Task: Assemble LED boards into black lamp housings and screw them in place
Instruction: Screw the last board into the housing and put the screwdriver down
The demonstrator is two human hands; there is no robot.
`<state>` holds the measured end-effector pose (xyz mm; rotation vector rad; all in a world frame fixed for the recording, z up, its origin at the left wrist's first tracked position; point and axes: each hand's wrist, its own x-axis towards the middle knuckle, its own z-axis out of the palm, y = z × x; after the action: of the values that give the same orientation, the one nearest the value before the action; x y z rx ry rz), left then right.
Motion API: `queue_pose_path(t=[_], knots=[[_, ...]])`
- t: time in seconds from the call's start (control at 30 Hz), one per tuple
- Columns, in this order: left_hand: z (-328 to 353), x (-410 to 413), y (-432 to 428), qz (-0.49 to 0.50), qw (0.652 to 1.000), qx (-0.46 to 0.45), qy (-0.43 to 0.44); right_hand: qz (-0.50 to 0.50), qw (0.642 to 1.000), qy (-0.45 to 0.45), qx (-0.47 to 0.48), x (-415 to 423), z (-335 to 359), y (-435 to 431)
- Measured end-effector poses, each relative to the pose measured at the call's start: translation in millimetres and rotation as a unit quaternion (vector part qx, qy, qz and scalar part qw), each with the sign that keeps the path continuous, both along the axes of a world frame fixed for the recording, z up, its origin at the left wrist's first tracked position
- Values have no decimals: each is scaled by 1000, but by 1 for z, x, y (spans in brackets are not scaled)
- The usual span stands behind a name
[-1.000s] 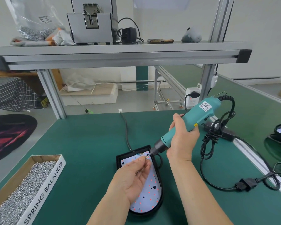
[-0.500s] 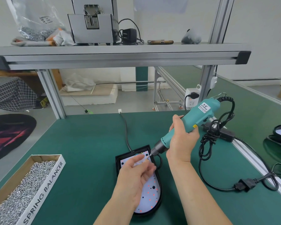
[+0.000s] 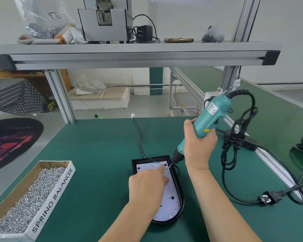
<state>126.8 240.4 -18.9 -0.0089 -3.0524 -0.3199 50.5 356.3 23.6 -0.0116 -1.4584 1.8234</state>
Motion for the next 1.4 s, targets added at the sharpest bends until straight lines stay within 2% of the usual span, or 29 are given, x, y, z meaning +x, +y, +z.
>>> queue_pose_path(t=[0.2,0.37,0.7,1.1,1.4], knots=[[-1,-8,8,-17,999,-34,-5,13,998,6,64,-8,-7,-9],[-2,-10,9,-17,1000,-14,-5,11,996,1,93,-10,-13,-12],[-5,-16,8,-16,999,22,-27,15,995,-3,97,-13,-16,-11],[-4,-16,9,-18,1000,9,-19,39,993,-12,109,-17,-19,-14],[-2,-15,9,-22,999,-2,-27,46,991,-53,117,-18,-19,-19]])
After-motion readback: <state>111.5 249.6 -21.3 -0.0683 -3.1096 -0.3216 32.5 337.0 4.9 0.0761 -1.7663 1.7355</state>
